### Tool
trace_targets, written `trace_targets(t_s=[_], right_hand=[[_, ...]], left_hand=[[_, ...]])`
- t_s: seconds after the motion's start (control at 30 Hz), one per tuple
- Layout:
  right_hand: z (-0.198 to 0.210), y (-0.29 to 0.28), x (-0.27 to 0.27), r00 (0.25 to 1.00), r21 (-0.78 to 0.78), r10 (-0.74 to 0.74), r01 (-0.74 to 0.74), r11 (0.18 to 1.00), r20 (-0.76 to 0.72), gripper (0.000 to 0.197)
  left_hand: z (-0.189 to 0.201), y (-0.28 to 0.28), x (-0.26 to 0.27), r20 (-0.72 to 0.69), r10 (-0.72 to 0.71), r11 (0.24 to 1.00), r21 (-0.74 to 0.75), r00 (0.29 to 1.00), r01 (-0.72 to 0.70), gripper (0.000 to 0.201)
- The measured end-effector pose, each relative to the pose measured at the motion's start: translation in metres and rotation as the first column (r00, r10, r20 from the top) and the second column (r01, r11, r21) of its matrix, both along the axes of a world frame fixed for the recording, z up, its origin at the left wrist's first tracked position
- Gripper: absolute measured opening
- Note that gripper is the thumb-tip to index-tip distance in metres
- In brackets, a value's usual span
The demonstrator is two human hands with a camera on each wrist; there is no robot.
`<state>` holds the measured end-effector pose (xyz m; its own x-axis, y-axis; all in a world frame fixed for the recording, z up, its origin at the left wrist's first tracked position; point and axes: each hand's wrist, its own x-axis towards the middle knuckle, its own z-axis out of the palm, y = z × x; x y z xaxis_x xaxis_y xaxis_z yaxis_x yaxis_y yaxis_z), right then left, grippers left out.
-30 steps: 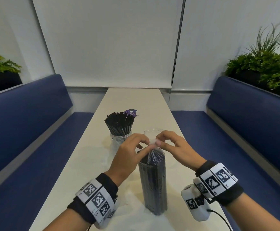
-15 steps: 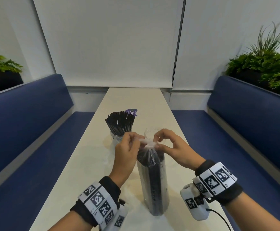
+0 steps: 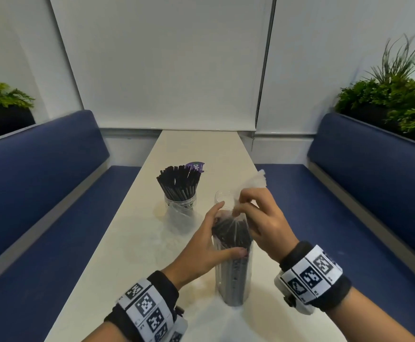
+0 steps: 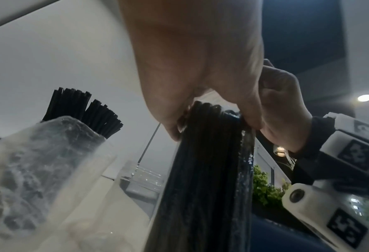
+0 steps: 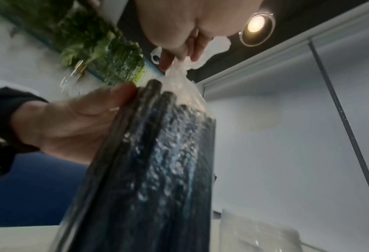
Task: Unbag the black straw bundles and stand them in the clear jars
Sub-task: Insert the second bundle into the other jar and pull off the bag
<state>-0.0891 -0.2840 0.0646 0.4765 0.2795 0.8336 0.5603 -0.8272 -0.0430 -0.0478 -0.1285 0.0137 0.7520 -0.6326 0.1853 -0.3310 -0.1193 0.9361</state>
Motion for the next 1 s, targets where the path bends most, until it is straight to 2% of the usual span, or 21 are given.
trace_targets(t_s=[0.03, 0.1, 0.13, 0.2, 0.27, 0.3, 0.37, 0.43, 0.57, 0.67, 0.77, 0.83, 0.9, 1.0], right_hand=[[-0.004, -0.003, -0.002, 0.999, 0.013, 0.005, -0.006, 1.0, 0.036, 0.031], [-0.013, -0.01, -0.005, 1.0, 0.171, 0.006, -0.007, 0.985, 0.007, 0.025], [-0.018, -0.013, -0.007, 0.997, 0.294, 0.037, -0.015, 0.956, -0.07, 0.031], [-0.03, -0.018, -0.014, 0.95, 0.539, 0.184, -0.021, 0.842, -0.251, 0.067], [-0.046, -0.021, -0.019, 0.835, 0.66, 0.333, 0.046, 0.75, -0.437, 0.105], [-0.055, -0.022, -0.019, 0.758, 0.664, 0.384, 0.085, 0.743, -0.527, 0.117], [-0.069, -0.021, -0.017, 0.621, 0.65, 0.452, 0.124, 0.75, -0.641, 0.127], [-0.073, -0.017, -0.014, 0.564, 0.686, 0.508, 0.15, 0.712, -0.651, 0.125], [-0.075, -0.01, -0.015, 0.546, 0.773, 0.594, 0.171, 0.611, -0.591, 0.103], [-0.085, -0.007, -0.02, 0.482, 0.751, 0.605, 0.198, 0.63, -0.634, 0.095], [-0.097, -0.009, -0.025, 0.383, 0.723, 0.621, 0.244, 0.647, -0.684, 0.078], [-0.095, -0.012, -0.026, 0.359, 0.684, 0.589, 0.256, 0.684, -0.724, 0.071], [-0.085, -0.016, -0.023, 0.41, 0.667, 0.549, 0.243, 0.704, -0.729, 0.077], [-0.067, -0.025, -0.013, 0.543, 0.679, 0.488, 0.227, 0.698, -0.684, 0.1]], left_hand=[[-0.002, 0.0, 0.001, -0.007, -0.006, 1.0, 0.005, 1.0, 0.006, 0.094], [-0.006, 0.002, 0.003, -0.012, 0.016, 1.0, 0.009, 1.0, -0.016, 0.093], [-0.008, 0.003, 0.004, -0.02, 0.037, 0.999, 0.005, 0.999, -0.037, 0.09], [-0.013, 0.004, 0.007, -0.05, 0.046, 0.999, -0.009, 0.998, -0.047, 0.091], [-0.015, 0.003, 0.008, -0.052, 0.019, 1.0, -0.005, 0.998, -0.02, 0.097], [-0.016, 0.0, 0.007, -0.049, -0.001, 1.0, -0.002, 0.999, 0.001, 0.096], [-0.018, -0.007, 0.004, -0.049, -0.029, 1.0, -0.008, 0.998, 0.029, 0.085], [-0.022, -0.012, 0.005, -0.073, -0.026, 0.999, -0.032, 0.997, 0.023, 0.078], [-0.03, -0.014, 0.007, -0.128, -0.03, 0.999, -0.042, 0.991, 0.025, 0.075], [-0.042, -0.013, 0.004, -0.159, -0.043, 0.999, -0.006, 0.986, 0.042, 0.075], [-0.055, -0.013, -0.002, -0.204, -0.044, 0.999, 0.022, 0.978, 0.05, 0.074], [-0.055, -0.012, -0.005, -0.209, -0.054, 0.996, 0.06, 0.977, 0.068, 0.073], [-0.048, -0.008, -0.002, -0.192, -0.104, 0.986, 0.107, 0.976, 0.126, 0.082], [-0.035, -0.001, 0.011, -0.173, -0.133, 0.983, 0.101, 0.976, 0.152, 0.103]])
